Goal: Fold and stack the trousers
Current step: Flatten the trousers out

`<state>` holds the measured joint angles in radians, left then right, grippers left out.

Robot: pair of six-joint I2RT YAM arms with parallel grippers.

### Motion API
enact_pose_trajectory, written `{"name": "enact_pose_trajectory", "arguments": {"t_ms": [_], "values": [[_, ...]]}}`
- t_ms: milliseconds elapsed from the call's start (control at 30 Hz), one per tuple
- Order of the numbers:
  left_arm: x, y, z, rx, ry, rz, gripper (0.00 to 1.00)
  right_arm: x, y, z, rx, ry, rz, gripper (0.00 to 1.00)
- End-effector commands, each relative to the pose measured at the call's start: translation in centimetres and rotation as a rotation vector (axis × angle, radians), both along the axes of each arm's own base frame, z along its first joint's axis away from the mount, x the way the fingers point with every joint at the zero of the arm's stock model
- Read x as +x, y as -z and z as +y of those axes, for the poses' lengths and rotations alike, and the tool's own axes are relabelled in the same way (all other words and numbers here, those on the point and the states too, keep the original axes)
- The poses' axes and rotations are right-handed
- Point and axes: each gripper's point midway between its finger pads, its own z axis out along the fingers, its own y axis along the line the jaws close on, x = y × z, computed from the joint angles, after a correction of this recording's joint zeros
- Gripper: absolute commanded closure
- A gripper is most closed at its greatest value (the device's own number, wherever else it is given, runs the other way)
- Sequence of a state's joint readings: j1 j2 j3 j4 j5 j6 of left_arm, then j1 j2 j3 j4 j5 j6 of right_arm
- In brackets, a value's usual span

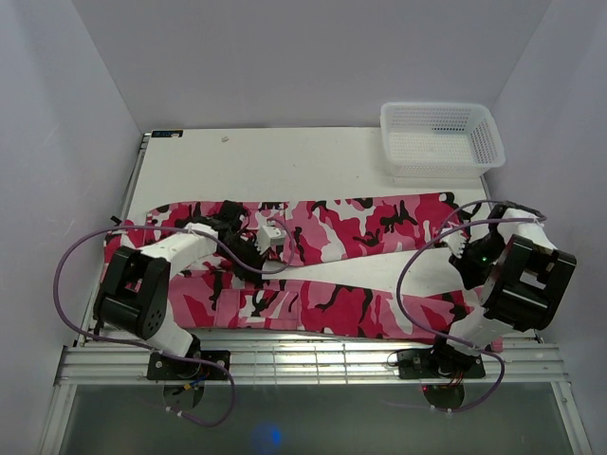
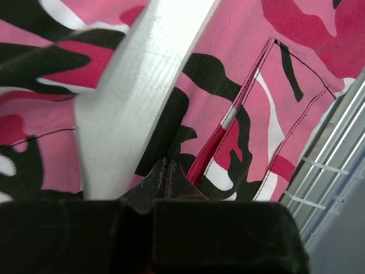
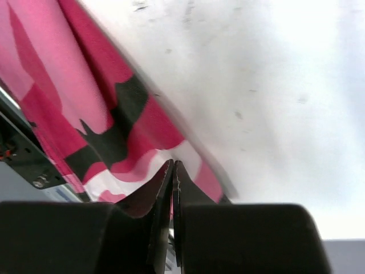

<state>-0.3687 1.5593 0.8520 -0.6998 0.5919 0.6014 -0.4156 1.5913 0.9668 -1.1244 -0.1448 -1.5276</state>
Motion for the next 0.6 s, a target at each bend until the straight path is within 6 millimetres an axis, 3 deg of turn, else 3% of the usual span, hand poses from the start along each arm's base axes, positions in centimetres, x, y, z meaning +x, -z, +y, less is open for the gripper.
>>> {"name": "enact_pose_trajectory", "arguments": {"t_ms": [0,100,167,200,233,267,333,433,567], "values": [[4.5,-4.2,-0.9,-0.043,-0.039,-0.25,1.0,3.9,-3.0,-0.3,-0.001,-0.023,-0.189,0.92],[6.5,-6.8,-0.5,-0.045,-0.105,-0.384,1.0,6.1,-4.7,-0.4,0.001,-0.024,-0.287,0.92],[6.6,-8.0,-0.1,-0.05,-0.122,-0.451,1.0,6.6,-5.2,-0.5,0.01,-0.003,-0.286,0.92],[6.9,-8.5,0.0,-0.052,-0.125,-0.489,1.0,6.2,-5.0,-0.5,0.013,-0.001,-0.255,0.84],[6.9,-8.4,0.3,-0.042,-0.127,-0.506,1.0,5.6,-4.7,-0.5,0.012,0.01,-0.211,0.59],[6.3,-8.0,0.6,-0.037,-0.119,-0.51,1.0,4.8,-3.6,-1.1,-0.016,0.049,-0.138,0.46],[5.7,-7.2,1.2,-0.013,-0.103,-0.513,1.0,4.4,-2.7,-2.0,-0.028,0.113,-0.099,0.29],[4.5,-5.8,1.7,0.003,-0.078,-0.499,1.0,4.8,-1.8,-2.5,0.011,0.253,-0.036,0.18],[3.5,-4.8,2.0,0.018,-0.058,-0.482,1.0,5.0,-0.7,-2.0,0.08,0.343,0.054,0.18]]}}
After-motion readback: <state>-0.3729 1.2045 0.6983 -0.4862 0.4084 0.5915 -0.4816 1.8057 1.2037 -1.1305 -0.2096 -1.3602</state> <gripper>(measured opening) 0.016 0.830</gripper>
